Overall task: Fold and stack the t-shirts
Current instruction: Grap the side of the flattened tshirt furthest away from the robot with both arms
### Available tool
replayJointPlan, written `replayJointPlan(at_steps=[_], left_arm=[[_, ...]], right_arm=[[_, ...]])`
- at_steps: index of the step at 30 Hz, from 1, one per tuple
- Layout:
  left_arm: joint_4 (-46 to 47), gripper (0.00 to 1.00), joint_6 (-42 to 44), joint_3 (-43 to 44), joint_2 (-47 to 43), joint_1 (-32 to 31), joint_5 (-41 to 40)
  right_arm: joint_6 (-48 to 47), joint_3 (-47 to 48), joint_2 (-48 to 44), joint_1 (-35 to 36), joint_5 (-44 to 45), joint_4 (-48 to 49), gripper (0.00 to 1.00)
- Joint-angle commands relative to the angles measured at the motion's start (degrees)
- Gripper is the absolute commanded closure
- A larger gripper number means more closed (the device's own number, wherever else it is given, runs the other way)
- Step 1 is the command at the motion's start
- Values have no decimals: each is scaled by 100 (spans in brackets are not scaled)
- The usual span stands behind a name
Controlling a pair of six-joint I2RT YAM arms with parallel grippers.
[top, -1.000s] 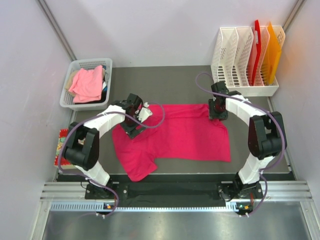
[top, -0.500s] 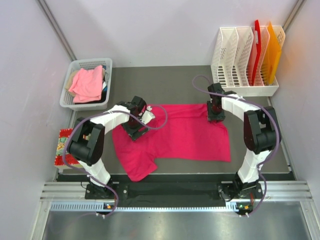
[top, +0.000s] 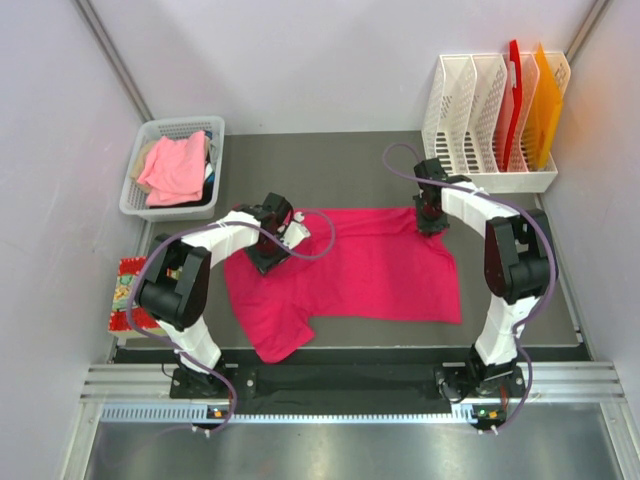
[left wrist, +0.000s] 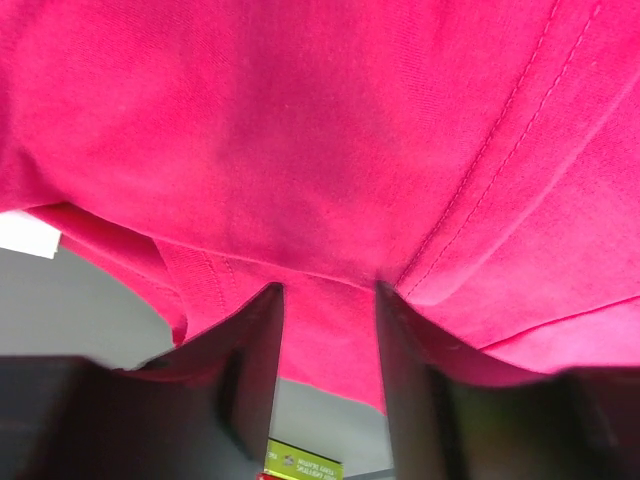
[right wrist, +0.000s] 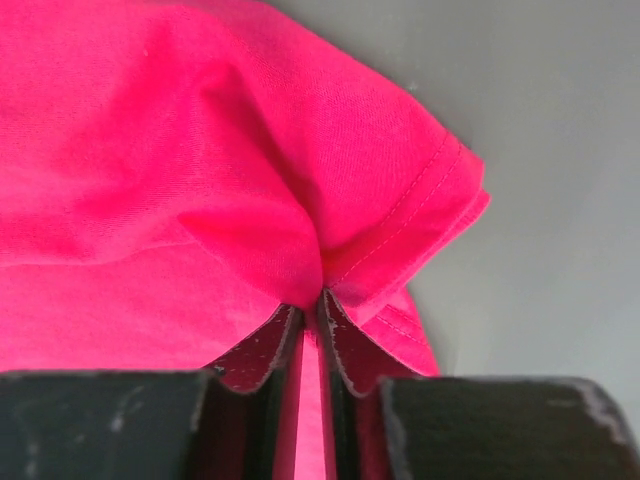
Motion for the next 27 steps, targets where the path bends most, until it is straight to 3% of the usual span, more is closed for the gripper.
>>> replayJointPlan(at_steps=[1,5,10,12,18,25,26,27], left_arm=[[176,58,75,-49,36,-18,-6],[150,68,128,-14,54,-27,-6],[106,96,260,162,-34,-18,-155],[62,100,295,284,-69,-18,-243],[-35,100,418,601,-192,-18,-401],[-193,100,419,698,-280,-18,-367],[-202,95,392,672,-280,-18,-358],[-202,75,357,602,-280,-10,-332]], right_arm=[[-62,185,-287,64,184,9,92],[-80,210,-340,64,342,-34,100],[-98,544,-524,55,597,-149,100],[-106,711,-612,47,685,-193,100],[-168,1115,-867,47,896,-316,100],[-124,870,-946,55,747,-272,100],[-115,800,-946,55,738,-263,100],[-115,765,-946,47,729,-246,100]])
